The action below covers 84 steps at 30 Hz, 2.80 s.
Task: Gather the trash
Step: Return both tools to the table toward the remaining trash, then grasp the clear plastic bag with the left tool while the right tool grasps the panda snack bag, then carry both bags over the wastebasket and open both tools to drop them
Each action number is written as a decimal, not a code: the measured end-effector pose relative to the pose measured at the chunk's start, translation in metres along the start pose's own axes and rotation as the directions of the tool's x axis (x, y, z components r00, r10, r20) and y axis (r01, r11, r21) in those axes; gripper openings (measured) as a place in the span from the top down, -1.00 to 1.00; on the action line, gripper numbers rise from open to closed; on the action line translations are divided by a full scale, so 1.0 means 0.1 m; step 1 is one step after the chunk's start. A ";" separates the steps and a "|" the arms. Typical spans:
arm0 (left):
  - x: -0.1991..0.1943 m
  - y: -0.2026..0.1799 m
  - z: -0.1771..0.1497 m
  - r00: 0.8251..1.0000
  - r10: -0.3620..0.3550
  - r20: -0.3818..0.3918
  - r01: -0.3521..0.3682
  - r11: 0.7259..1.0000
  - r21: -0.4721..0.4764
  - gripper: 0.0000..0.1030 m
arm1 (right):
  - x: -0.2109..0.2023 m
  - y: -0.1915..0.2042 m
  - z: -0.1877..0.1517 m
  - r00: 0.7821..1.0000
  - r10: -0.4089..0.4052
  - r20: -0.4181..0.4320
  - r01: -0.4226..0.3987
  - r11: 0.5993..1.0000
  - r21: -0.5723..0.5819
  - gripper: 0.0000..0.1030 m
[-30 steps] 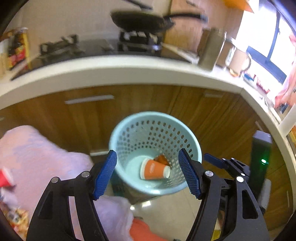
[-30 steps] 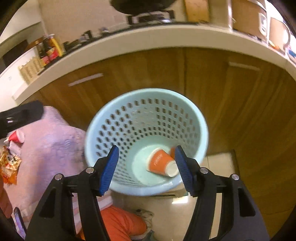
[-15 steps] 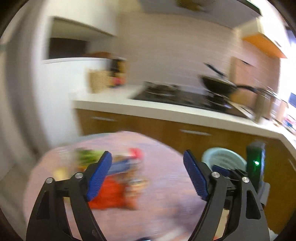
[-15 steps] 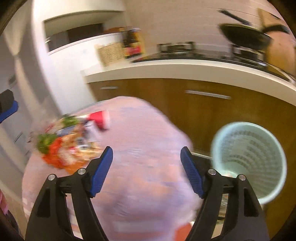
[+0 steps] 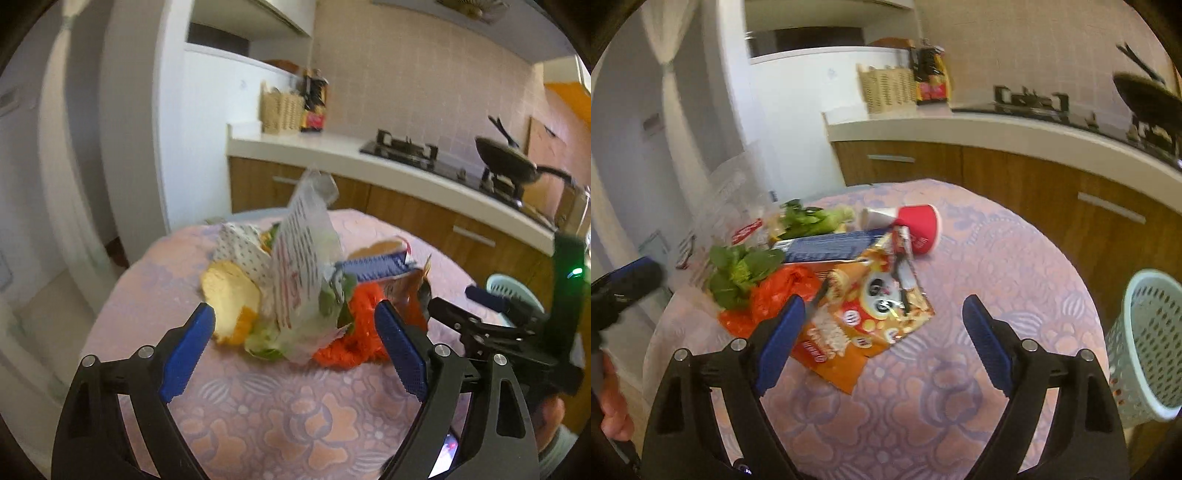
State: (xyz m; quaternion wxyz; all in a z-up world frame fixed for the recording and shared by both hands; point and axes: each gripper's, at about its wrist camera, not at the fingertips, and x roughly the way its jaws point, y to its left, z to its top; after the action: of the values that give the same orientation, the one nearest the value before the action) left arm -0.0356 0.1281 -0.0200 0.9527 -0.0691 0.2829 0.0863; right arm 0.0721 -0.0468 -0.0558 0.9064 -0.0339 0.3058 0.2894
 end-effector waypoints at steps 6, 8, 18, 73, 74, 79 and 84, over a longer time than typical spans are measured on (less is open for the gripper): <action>0.36 0.15 0.01 0.998 -0.060 -0.009 0.059 0.995 -0.078 -0.57 | 0.05 0.31 -0.08 0.999 -0.033 -0.015 0.031 0.988 -0.155 -0.73; 0.45 0.21 0.01 0.997 -0.081 -0.002 0.081 0.991 -0.110 -0.39 | 0.06 0.34 -0.09 0.999 -0.044 -0.018 0.040 0.985 -0.167 -0.73; 0.49 0.37 -0.16 0.977 -0.193 0.092 0.209 0.955 -0.211 0.71 | 0.21 0.14 -0.03 0.995 -0.064 -0.079 0.060 0.997 -0.056 -0.43; 0.71 -3.48 0.47 0.820 -0.492 -0.292 0.564 0.784 0.261 0.98 | -1.30 -3.43 -0.58 0.917 -0.370 -0.146 0.391 0.769 0.506 0.92; 0.82 -3.63 0.43 0.816 -0.476 -0.328 0.563 0.783 0.266 0.98 | -1.25 -3.50 -0.62 0.916 -0.362 -0.171 0.397 0.763 0.511 0.92; 1.17 -4.10 0.23 0.809 -0.413 -0.418 0.554 0.773 0.310 0.98 | -1.01 -3.82 -0.90 0.908 -0.300 -0.291 0.415 0.737 0.534 0.92; 1.40 -4.44 0.15 0.811 -0.380 -0.444 0.546 0.765 0.342 0.97 | -0.87 -3.89 -1.05 0.898 -0.268 -0.349 0.423 0.746 0.515 0.90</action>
State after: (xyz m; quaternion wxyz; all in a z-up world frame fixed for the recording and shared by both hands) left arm 0.1782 -0.2843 -0.0481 0.8666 0.0727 0.4326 -0.2379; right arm 0.1720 -0.4387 -0.1365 0.8644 0.1501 0.4799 0.0015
